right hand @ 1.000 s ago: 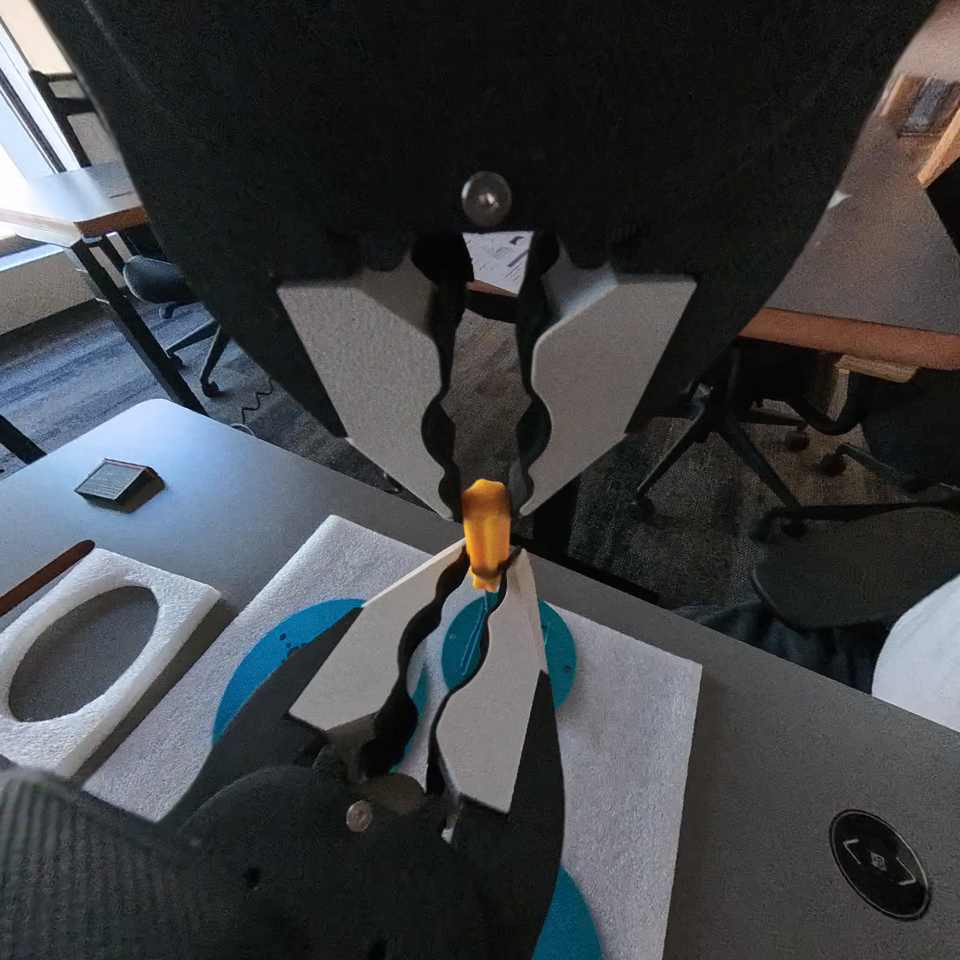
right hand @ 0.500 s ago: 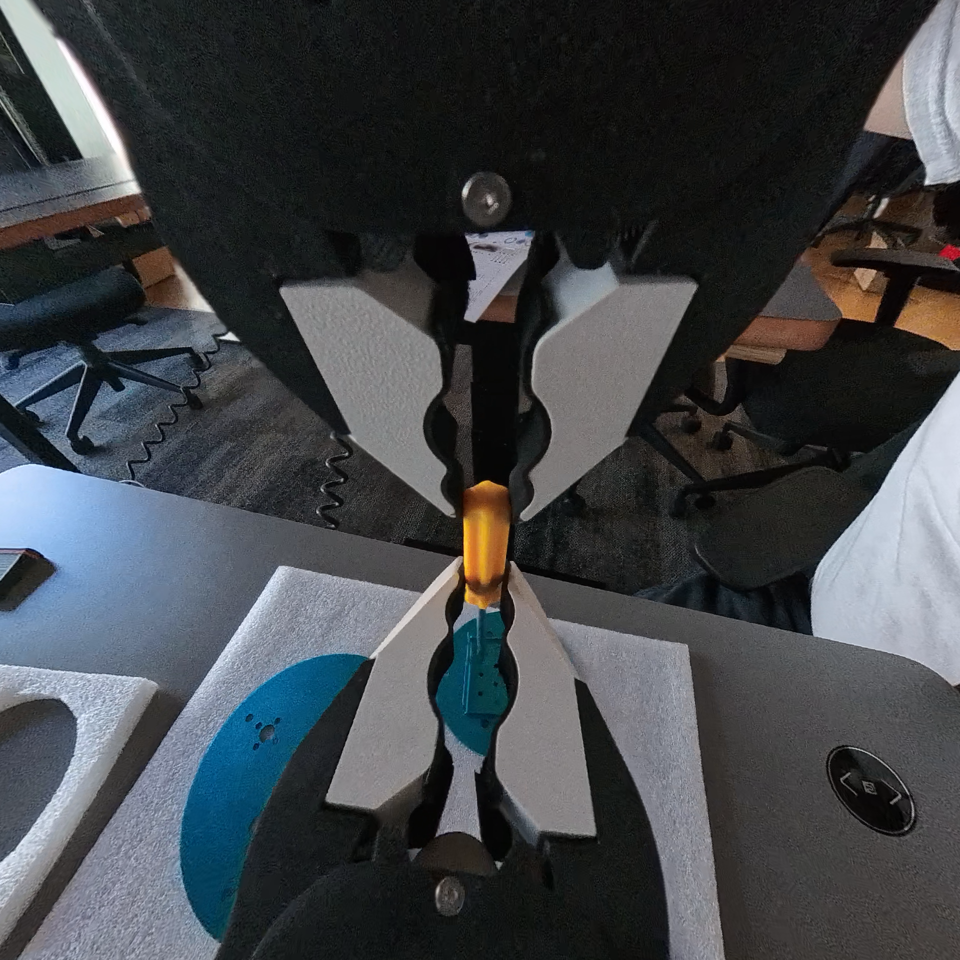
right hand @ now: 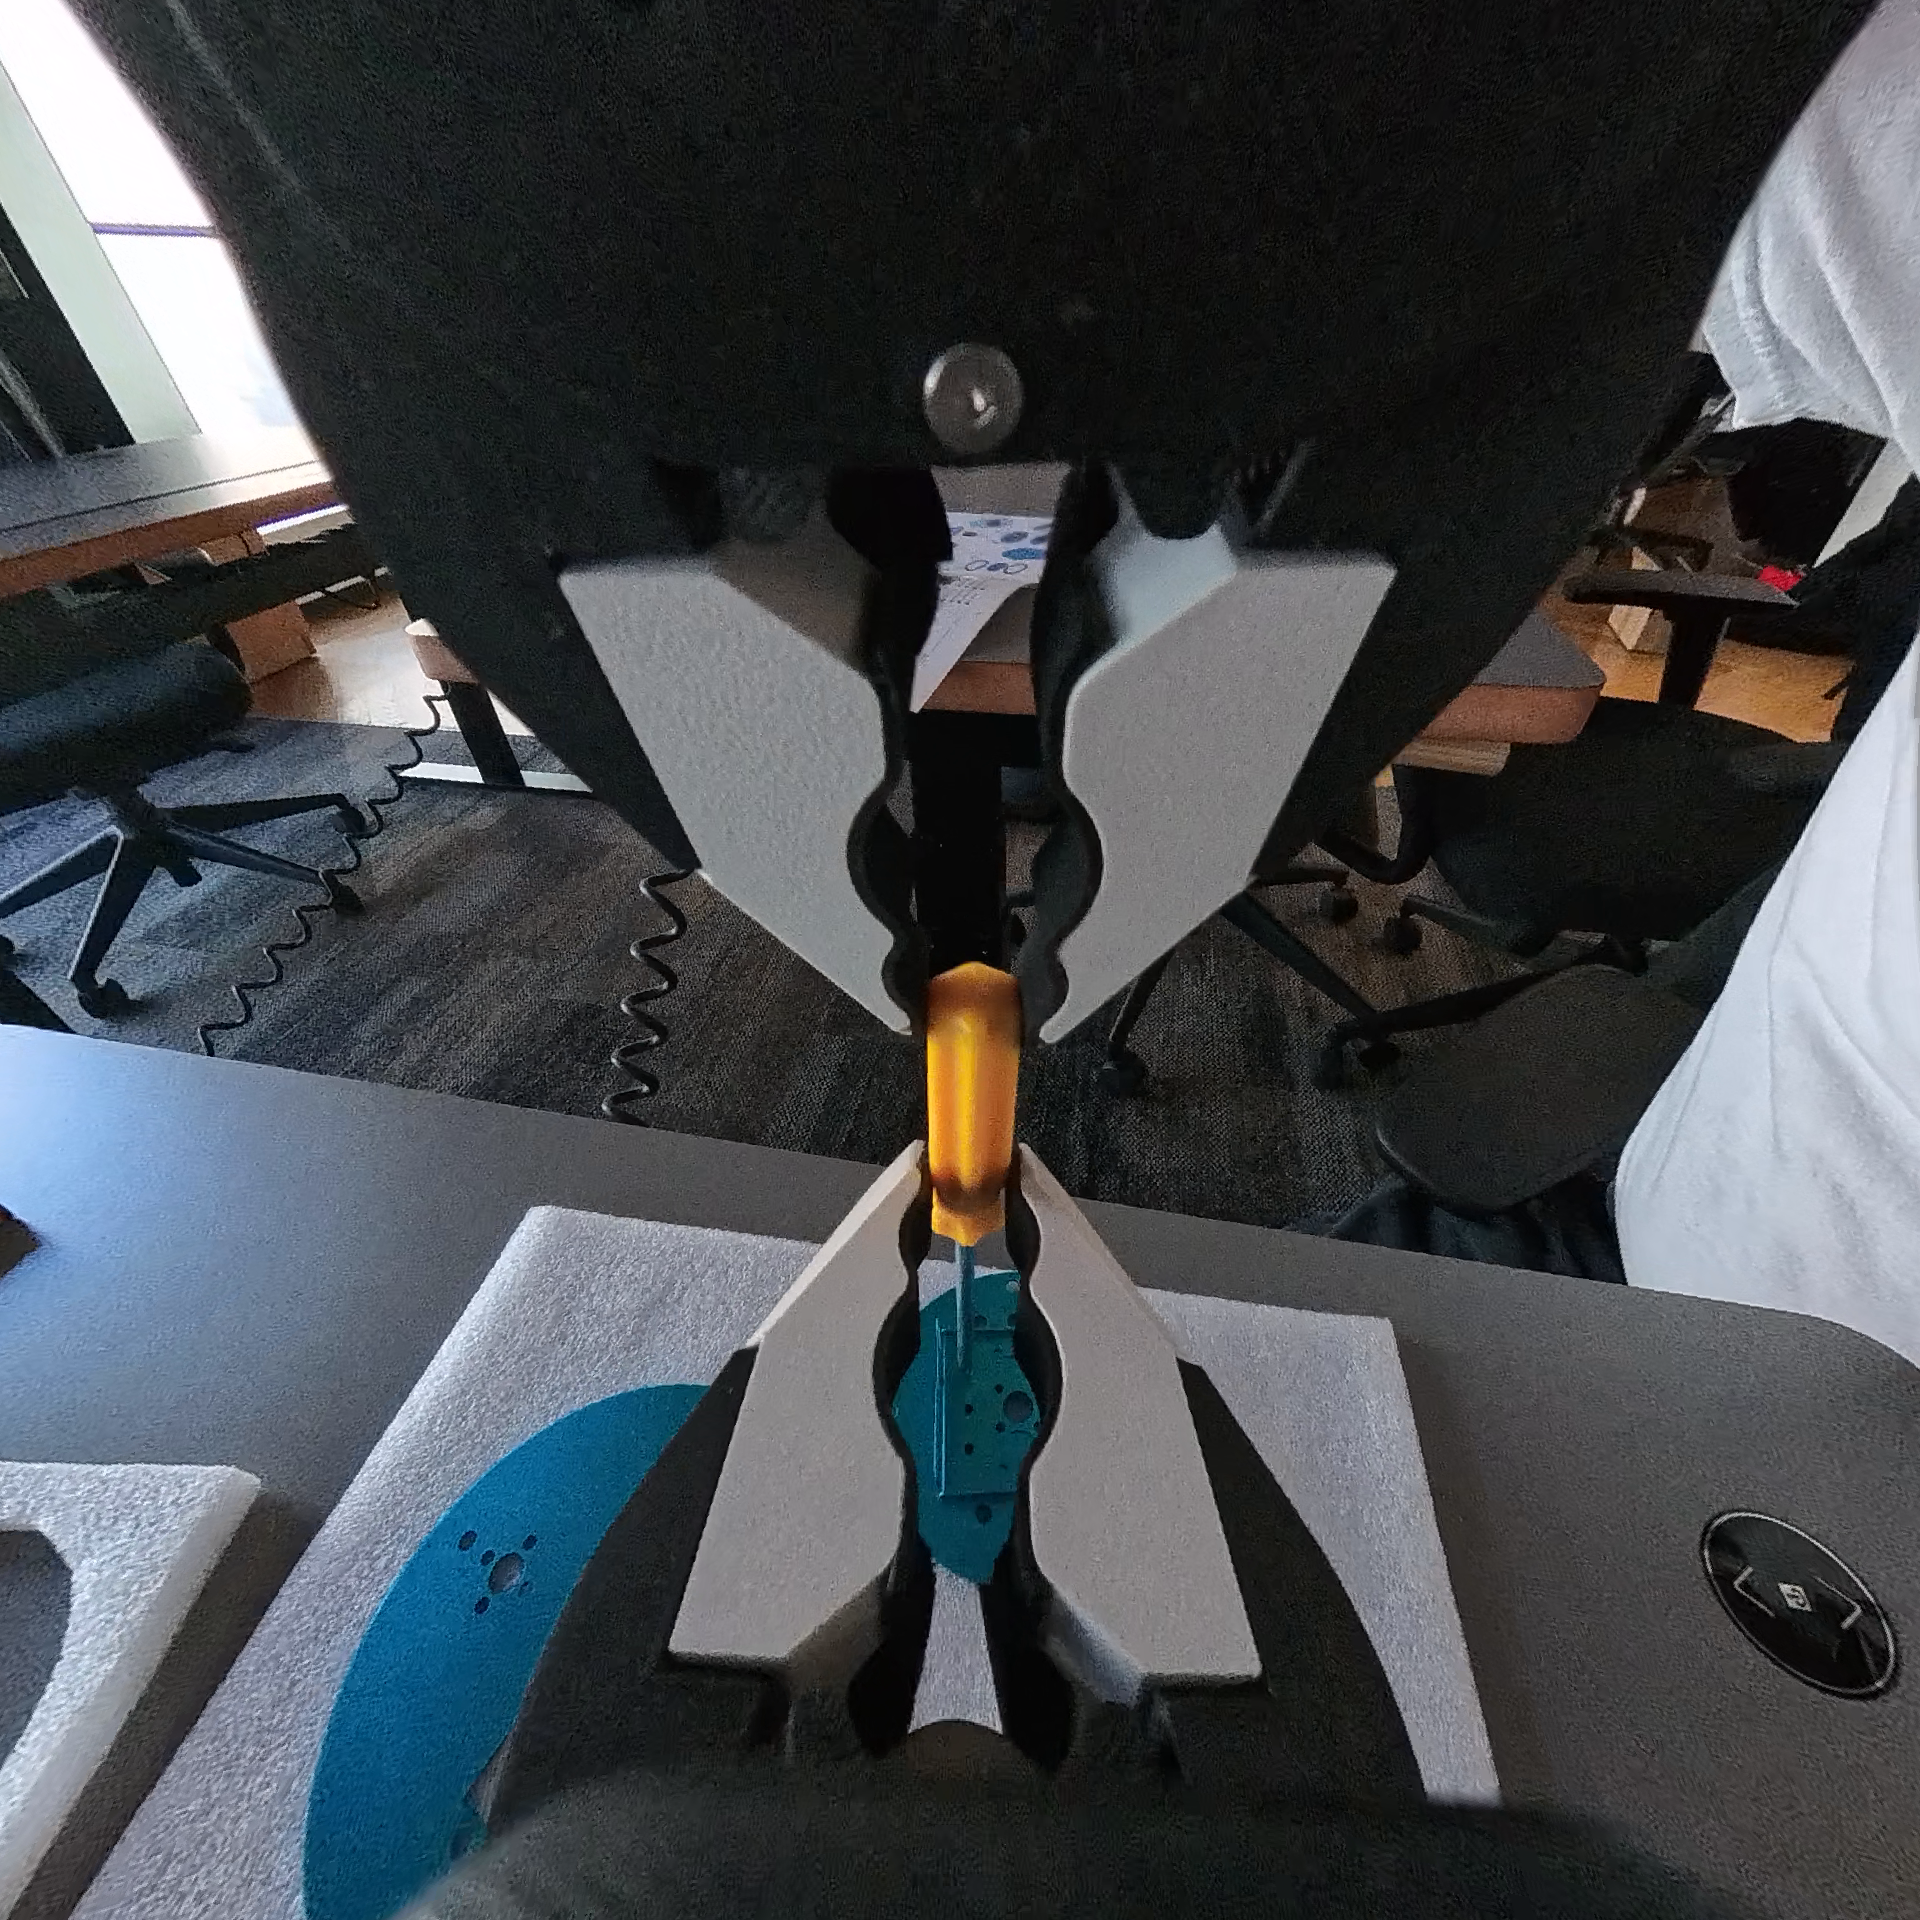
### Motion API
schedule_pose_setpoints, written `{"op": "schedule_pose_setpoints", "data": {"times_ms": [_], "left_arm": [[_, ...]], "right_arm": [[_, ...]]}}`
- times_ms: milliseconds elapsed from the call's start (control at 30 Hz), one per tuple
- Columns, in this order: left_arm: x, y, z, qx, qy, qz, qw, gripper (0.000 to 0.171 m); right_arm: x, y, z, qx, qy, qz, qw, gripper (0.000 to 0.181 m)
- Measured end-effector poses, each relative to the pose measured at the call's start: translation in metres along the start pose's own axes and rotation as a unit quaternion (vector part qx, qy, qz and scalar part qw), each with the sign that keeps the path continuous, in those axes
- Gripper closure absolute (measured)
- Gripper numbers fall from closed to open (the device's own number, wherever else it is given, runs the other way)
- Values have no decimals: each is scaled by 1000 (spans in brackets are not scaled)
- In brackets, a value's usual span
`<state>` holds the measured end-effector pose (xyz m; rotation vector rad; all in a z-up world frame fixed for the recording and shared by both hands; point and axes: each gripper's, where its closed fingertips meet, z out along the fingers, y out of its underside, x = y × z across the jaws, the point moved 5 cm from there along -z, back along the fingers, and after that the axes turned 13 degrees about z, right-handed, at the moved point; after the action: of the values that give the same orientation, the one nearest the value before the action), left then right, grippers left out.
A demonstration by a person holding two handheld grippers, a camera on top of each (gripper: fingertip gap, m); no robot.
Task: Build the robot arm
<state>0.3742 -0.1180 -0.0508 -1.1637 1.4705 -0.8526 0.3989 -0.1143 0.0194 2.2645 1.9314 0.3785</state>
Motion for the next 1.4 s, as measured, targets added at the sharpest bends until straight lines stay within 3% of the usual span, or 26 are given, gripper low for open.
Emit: {"op": "schedule_pose_setpoints", "data": {"times_ms": [833,1100,1267,1400], "left_arm": [[1,-1,3,-1,0,1,1000,157],[-1,0,1,4,2,-15,1000,157],[-3,3,2,9,1,-20,1000,157],[-1,2,3,8,3,-15,1000,157]], "right_arm": [[-2,3,2,-17,13,-31,999,165],[4,-2,2,-30,-27,55,998,165],[6,-5,-7,38,-13,-22,999,157],[9,-5,-23,160,-15,-61,985,146]]}}
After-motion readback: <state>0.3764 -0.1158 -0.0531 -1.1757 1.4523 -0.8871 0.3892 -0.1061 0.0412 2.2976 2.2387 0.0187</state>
